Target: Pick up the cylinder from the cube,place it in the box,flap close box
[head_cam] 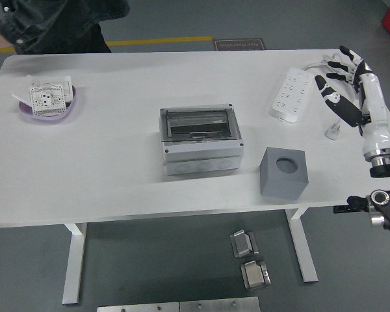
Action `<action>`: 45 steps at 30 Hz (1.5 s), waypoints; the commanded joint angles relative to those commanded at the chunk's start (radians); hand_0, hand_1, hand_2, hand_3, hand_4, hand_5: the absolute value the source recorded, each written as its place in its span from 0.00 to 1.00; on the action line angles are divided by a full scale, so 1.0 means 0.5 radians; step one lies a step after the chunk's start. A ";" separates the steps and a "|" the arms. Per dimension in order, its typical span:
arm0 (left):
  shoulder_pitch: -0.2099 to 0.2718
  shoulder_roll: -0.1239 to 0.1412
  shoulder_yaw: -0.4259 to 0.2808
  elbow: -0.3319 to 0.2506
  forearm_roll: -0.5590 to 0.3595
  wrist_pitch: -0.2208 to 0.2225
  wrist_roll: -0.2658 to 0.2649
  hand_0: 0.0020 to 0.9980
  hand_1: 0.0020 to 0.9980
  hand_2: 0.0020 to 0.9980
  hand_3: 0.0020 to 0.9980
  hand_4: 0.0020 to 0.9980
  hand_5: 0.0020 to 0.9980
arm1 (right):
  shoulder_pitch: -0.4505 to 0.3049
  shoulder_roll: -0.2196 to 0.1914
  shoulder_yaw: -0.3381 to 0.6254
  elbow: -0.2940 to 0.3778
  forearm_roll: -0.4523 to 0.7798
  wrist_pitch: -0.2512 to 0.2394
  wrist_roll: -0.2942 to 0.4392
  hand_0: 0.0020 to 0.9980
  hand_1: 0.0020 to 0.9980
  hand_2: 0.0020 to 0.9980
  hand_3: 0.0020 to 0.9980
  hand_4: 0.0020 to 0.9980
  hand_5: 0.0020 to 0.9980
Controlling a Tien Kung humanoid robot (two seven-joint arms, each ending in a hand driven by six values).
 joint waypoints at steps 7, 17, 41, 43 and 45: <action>-0.041 0.024 0.023 -0.002 -0.008 0.000 -0.011 0.65 0.65 0.62 0.64 0.57 0.57 | -0.140 0.026 0.299 -0.011 0.185 -0.005 0.081 0.74 0.65 0.72 0.85 0.79 0.53; -0.086 0.057 0.085 -0.010 -0.055 -0.002 -0.032 0.65 0.65 0.62 0.64 0.57 0.57 | -0.255 0.043 0.444 0.016 0.222 -0.010 0.110 0.74 0.66 0.72 0.83 0.79 0.56; -0.077 0.052 0.155 -0.010 -0.161 -0.007 -0.057 0.65 0.65 0.62 0.64 0.59 0.53 | -0.353 0.054 0.624 0.005 0.183 -0.027 0.115 0.74 0.65 0.71 0.81 0.76 0.55; -0.078 0.052 0.161 -0.009 -0.172 -0.007 -0.060 0.65 0.65 0.62 0.64 0.59 0.53 | -0.351 0.053 0.621 0.005 0.181 -0.026 0.114 0.74 0.65 0.71 0.81 0.76 0.55; -0.078 0.049 0.170 -0.009 -0.185 -0.007 -0.065 0.65 0.65 0.62 0.64 0.59 0.53 | -0.349 0.052 0.615 0.004 0.179 -0.027 0.113 0.74 0.65 0.71 0.81 0.76 0.55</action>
